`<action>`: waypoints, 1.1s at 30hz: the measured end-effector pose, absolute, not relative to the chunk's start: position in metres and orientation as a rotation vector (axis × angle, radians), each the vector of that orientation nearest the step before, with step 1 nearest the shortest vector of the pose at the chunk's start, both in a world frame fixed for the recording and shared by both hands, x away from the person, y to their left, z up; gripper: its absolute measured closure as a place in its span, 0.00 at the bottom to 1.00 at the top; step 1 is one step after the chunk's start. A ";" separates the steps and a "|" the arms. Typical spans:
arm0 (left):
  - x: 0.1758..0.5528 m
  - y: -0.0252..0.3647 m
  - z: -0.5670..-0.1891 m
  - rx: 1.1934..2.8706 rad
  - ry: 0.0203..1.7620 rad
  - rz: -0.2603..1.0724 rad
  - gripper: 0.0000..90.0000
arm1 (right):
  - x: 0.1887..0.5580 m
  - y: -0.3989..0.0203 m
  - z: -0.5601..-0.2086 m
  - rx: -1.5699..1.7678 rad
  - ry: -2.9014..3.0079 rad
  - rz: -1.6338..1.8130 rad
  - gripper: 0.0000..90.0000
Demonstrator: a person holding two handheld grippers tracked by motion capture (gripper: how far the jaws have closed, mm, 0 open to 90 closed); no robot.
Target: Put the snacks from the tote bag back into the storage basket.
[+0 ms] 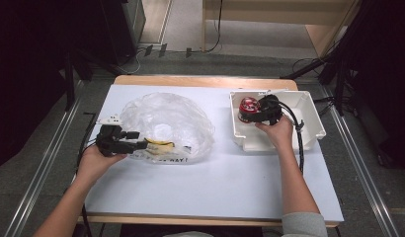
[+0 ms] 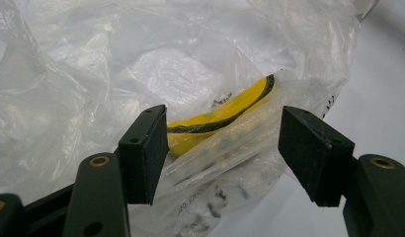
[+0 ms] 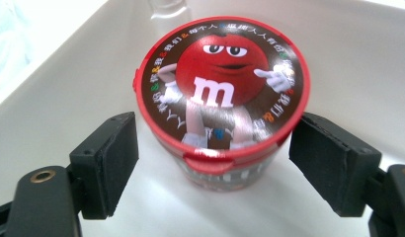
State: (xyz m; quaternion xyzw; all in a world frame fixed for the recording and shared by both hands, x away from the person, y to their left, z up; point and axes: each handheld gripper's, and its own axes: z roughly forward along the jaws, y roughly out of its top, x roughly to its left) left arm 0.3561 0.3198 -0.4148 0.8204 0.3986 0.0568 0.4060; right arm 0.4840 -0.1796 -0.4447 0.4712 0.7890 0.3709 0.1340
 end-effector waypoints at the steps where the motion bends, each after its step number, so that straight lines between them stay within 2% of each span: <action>1: 0.356 0.320 -0.415 2.071 1.006 0.143 0.41 | 0.483 -0.180 -0.444 1.359 2.284 1.075 0.22; 12: 0.356 0.320 -0.414 2.063 1.006 0.142 0.41 | 0.469 -0.182 -0.430 1.343 2.262 1.095 0.23; 23: 0.356 0.320 -0.413 2.073 1.000 0.146 0.41 | 0.456 -0.187 -0.421 1.335 2.249 1.076 0.29; 26: 0.356 0.320 -0.413 2.072 0.999 0.146 0.41 | 0.452 -0.191 -0.418 1.344 2.239 1.092 0.34; 28: 0.356 0.320 -0.413 2.070 0.999 0.146 0.41 | 0.449 -0.193 -0.417 1.345 2.230 1.103 0.41; 33: 0.356 0.320 -0.413 2.072 1.000 0.149 0.41 | 0.445 -0.201 -0.418 1.362 2.226 1.106 0.53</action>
